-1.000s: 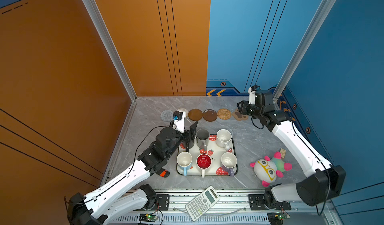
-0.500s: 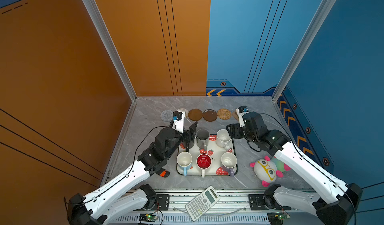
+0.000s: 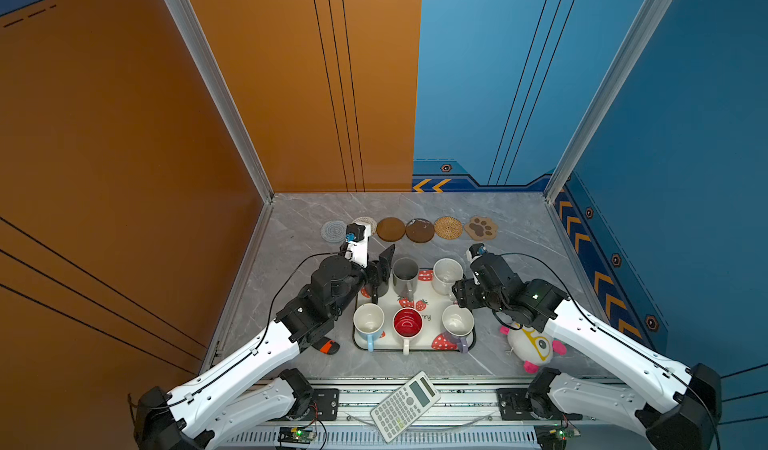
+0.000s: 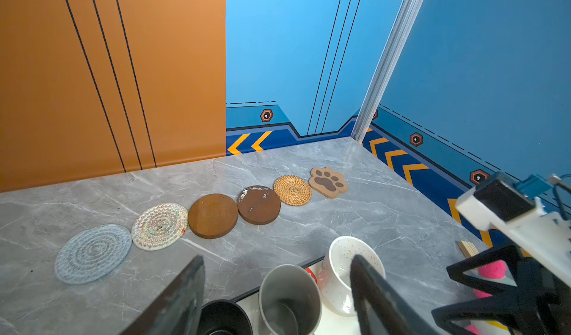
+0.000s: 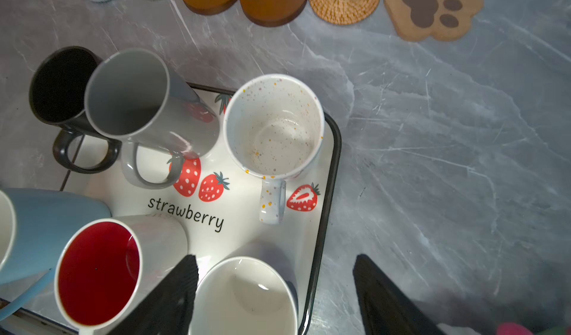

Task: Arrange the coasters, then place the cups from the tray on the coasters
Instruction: 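Lower the right gripper into the white speckled mug's opening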

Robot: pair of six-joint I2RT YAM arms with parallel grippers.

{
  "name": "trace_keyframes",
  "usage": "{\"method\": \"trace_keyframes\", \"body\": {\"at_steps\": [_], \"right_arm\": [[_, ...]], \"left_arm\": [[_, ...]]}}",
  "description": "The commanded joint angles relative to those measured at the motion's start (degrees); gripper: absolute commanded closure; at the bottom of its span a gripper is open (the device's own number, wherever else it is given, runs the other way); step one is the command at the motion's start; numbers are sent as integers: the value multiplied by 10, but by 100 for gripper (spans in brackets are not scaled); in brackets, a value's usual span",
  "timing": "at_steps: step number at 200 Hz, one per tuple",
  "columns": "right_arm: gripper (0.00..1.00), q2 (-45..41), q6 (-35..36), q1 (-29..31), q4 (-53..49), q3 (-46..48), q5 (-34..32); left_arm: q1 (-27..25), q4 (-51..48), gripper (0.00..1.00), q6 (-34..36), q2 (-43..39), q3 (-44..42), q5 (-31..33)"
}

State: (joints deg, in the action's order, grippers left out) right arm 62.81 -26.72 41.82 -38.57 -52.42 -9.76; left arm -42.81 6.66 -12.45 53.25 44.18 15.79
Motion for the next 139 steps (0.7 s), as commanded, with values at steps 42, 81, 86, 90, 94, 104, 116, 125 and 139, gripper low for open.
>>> {"method": "trace_keyframes", "body": {"at_steps": [42,81,86,90,94,104,116,125,139], "right_arm": [[26,53,-5,-34,24,12,99],[29,96,4,-40,27,0,108],[29,100,4,-41,27,-2,106],[30,103,4,-42,28,-4,104],[31,107,3,-43,27,-5,102],[32,115,-1,-45,28,-11,98],[34,124,-3,-47,28,-15,98],[34,131,-3,-48,29,-19,95],[36,141,-4,-50,31,-25,87]], "left_arm": [[3,4,25,-3,-8,-10,-13],[3,4,25,-1,-8,-11,-11],[5,4,25,0,-8,-11,-11],[5,4,25,0,-7,-12,-10],[5,4,25,-1,-7,-12,-10],[5,5,25,0,-7,-13,-10],[6,5,25,0,-7,-13,-10],[7,6,25,0,-7,-13,-10],[7,8,25,1,-7,-14,-11]]}}
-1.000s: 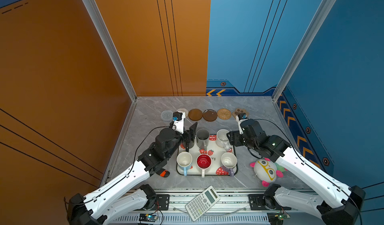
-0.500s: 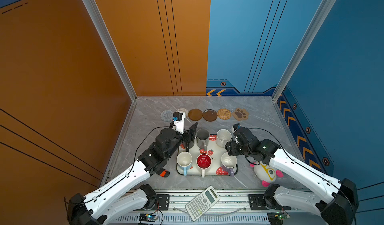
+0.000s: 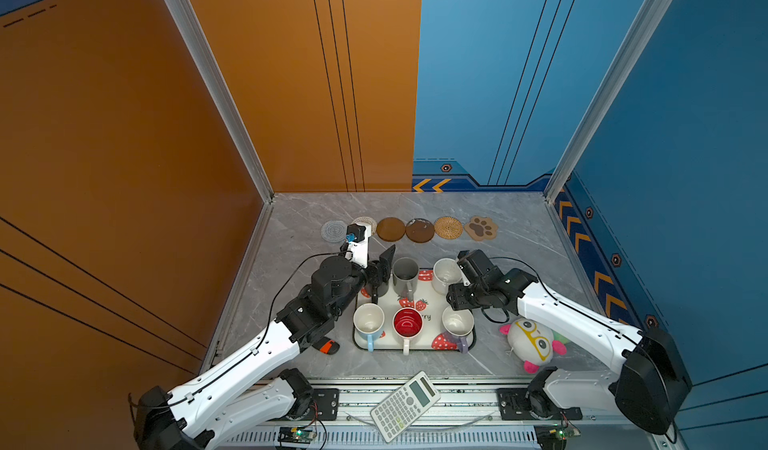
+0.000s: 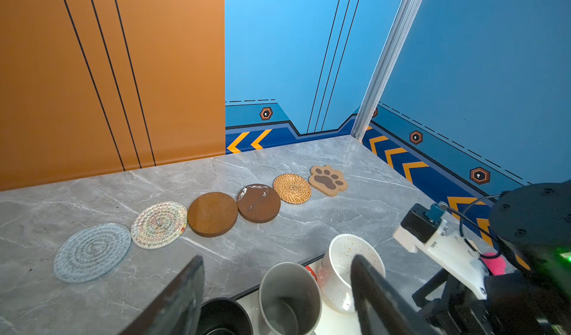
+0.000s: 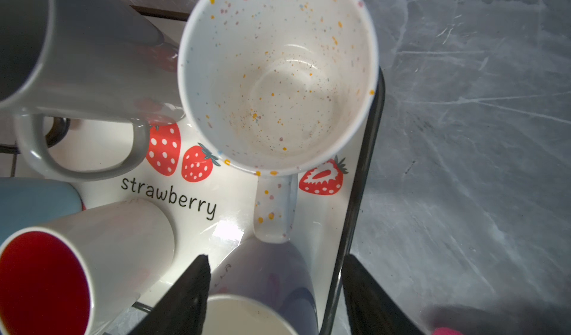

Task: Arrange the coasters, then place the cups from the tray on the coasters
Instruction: 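Lower the right gripper into the white speckled mug's opening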

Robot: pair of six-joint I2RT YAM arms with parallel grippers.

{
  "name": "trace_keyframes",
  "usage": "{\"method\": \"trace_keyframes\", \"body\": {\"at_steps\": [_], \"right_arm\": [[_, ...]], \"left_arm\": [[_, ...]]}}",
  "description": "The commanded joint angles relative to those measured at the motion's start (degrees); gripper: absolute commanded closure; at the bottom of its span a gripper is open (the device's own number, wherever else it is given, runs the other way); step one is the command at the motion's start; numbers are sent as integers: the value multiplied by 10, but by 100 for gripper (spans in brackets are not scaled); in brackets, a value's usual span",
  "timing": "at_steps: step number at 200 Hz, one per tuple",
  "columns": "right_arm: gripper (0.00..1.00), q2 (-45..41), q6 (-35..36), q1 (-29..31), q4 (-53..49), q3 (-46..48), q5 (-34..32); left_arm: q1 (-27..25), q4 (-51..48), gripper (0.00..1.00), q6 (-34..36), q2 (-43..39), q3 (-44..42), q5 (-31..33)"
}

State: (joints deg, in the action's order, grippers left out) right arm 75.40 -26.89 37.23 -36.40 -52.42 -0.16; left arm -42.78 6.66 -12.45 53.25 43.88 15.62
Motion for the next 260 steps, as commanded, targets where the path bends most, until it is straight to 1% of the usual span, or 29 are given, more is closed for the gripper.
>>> {"method": "trace_keyframes", "body": {"at_steps": [1,111,151,173,221,260], "right_arm": [[36,16,-3,-4,10,-25,-9],[38,86,5,-22,35,-60,1],[43,108,10,-24,37,-72,-6],[47,114,6,-24,43,-69,-9],[49,116,1,-23,52,-57,-14],[53,120,-5,-21,57,-48,-30]], "left_arm": [[7,8,25,1,-7,-11,-9],[10,9,24,2,-7,-13,-13],[12,9,24,4,-7,-13,-13],[13,10,24,4,-6,-13,-12],[16,11,24,5,-3,-12,-14],[16,12,24,2,0,-12,-16]]}}
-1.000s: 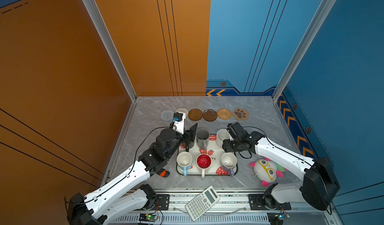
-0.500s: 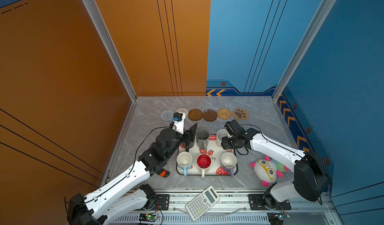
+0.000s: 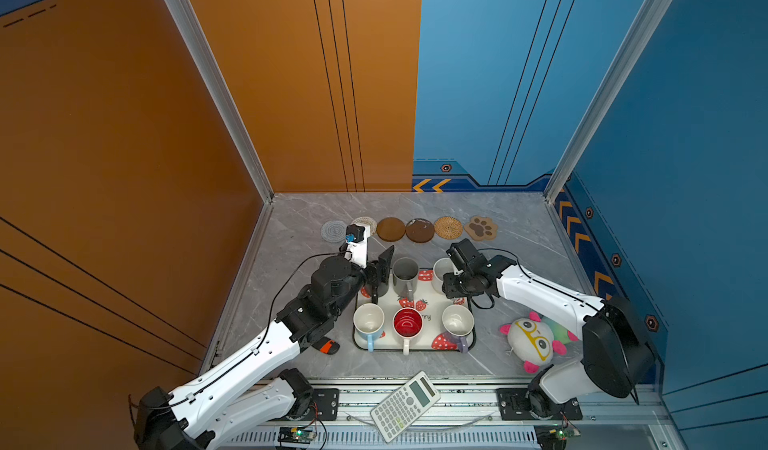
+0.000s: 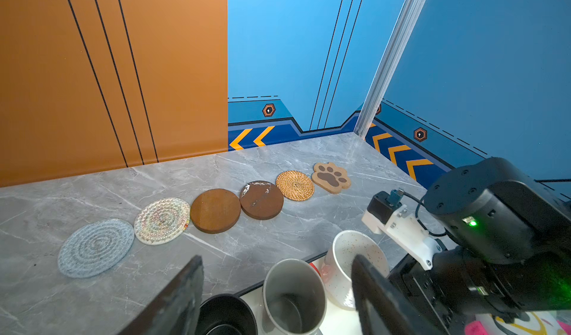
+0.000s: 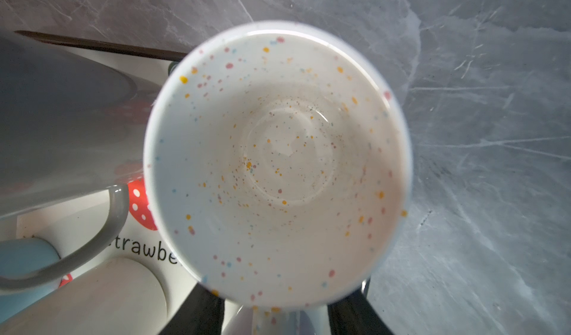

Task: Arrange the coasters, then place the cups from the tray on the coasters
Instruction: 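Lower the right gripper into the white speckled mug's opening, then close the right gripper on the speckled mug rim and lift it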

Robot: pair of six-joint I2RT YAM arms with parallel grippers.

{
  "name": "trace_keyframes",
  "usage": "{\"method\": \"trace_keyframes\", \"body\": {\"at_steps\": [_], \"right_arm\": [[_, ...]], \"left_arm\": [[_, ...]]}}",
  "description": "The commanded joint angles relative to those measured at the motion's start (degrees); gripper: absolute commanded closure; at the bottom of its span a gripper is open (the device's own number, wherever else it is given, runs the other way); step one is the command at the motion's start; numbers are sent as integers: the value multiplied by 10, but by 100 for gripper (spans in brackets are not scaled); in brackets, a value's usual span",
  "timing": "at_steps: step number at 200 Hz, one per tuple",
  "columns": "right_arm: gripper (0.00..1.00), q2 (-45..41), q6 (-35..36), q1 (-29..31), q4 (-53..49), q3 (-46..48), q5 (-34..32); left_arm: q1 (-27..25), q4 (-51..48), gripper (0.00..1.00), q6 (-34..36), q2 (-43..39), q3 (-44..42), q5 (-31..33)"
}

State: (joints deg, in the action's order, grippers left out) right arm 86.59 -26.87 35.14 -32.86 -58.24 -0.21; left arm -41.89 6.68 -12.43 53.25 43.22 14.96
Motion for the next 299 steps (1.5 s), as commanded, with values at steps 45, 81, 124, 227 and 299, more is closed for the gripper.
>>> {"method": "trace_keyframes", "body": {"at_steps": [45,81,124,227,299], "right_arm": [[57,6,-10,3,34,23,-46],[58,13,-14,3,42,27,-47],[62,23,-21,5,56,33,-42],[81,30,-14,10,55,29,-61],[100,25,14,32,16,-2,-133]], "left_arm": [[8,11,24,2,1,-6,-11],[8,11,24,1,1,-6,-12],[8,11,24,0,-1,-6,-13],[7,11,24,1,-6,-10,-9],[8,11,24,0,-10,-12,-3]]}}
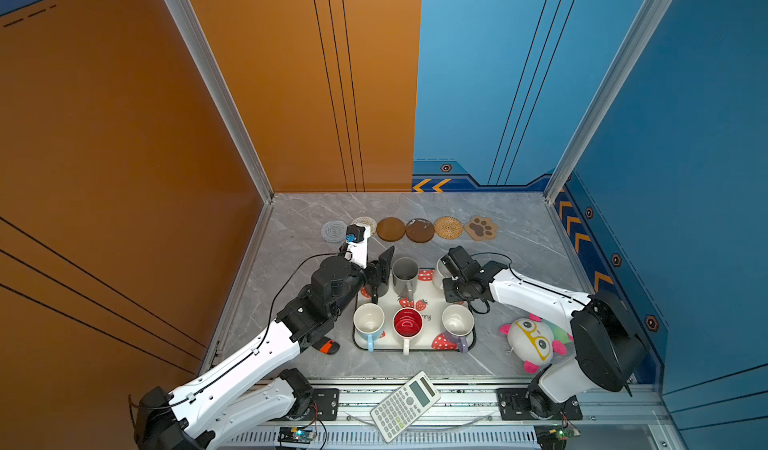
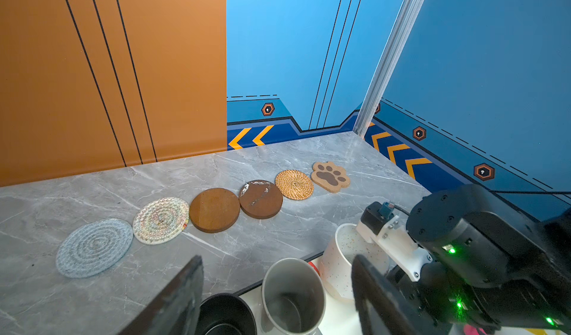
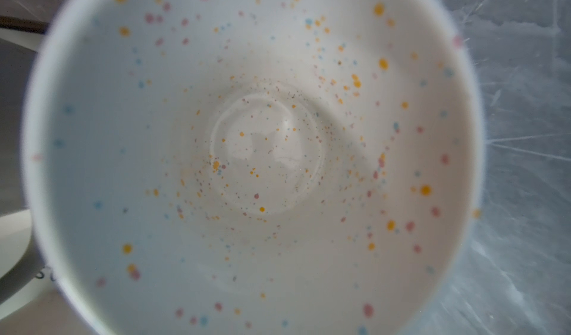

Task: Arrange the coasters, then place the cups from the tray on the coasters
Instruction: 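Close the right gripper on the speckled mug rim and lift it, then carry the speckled mug with the right gripper to the paw-print coaster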

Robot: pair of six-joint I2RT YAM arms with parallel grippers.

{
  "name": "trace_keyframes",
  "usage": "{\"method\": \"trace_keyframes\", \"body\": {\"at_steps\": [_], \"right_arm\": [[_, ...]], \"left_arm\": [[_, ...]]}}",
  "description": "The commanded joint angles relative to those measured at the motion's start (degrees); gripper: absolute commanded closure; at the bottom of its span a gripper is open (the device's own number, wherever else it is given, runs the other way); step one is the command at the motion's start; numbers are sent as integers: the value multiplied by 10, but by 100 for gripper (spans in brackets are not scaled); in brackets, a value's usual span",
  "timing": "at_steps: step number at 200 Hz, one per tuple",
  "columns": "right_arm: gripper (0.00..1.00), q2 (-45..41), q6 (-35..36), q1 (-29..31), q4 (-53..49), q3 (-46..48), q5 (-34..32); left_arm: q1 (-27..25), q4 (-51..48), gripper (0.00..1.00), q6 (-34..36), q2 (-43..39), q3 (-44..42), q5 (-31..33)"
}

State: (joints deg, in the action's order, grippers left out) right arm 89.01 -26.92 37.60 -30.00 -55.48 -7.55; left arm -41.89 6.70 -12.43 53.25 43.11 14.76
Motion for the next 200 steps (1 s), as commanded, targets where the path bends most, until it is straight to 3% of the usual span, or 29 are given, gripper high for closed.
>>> {"method": "trace_keyframes", "body": {"at_steps": [1,100,142,200], "right_arm": [[100,1,15,8,-13,-31,-60],[100,-48,50,12,-29,-68,-122],[100,-57,68,-23,-30,-100,-91],[100,-24,99,-117,-31,-174,-52]], "left_arm": [[8,11,24,0,-10,-11,-1],[9,11,24,1,-26,-20,8],[11,12,24,2,-28,-23,10],[15,15,24,3,-27,-27,10]]}}
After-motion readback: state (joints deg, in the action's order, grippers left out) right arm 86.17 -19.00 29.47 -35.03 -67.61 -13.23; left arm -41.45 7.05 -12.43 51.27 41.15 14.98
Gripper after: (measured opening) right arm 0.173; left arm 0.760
